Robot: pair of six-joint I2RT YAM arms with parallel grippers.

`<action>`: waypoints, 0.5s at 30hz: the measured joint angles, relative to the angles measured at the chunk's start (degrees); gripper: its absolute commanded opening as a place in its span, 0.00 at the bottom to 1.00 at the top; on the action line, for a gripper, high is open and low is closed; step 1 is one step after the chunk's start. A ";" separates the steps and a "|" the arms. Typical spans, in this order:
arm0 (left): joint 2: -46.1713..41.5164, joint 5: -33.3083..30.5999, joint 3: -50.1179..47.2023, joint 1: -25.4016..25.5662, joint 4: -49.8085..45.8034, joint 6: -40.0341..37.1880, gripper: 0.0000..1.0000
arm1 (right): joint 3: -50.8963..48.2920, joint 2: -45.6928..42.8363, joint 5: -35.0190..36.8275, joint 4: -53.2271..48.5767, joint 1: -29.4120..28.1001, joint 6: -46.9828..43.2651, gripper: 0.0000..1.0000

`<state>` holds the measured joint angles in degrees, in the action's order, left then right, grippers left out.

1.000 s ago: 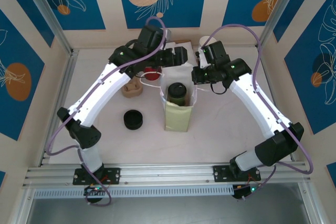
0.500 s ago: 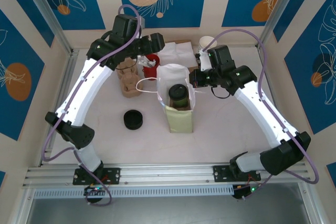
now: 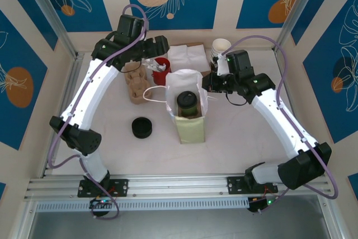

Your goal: Pack the takeout coffee

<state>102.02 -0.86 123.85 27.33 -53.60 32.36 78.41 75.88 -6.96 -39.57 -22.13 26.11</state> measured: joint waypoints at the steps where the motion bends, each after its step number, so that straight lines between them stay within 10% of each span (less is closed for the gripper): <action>1: 0.09 -0.59 0.02 -0.15 0.09 -0.44 0.90 | -0.28 -0.44 -0.44 0.68 0.26 0.22 0.23; 6: -0.76 -3.93 -2.27 -0.28 3.61 -3.04 0.93 | -3.69 -4.55 -0.20 4.81 1.25 1.31 0.45; 15: -7.80 -12.26 -12.90 -0.39 11.47 -8.17 0.99 | -4.37 -9.01 5.64 7.85 3.65 3.61 0.54</action>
<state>94.21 -13.13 110.96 26.94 -42.13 24.18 74.04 66.87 -1.32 -31.73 -18.48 29.71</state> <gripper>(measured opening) 0.986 0.525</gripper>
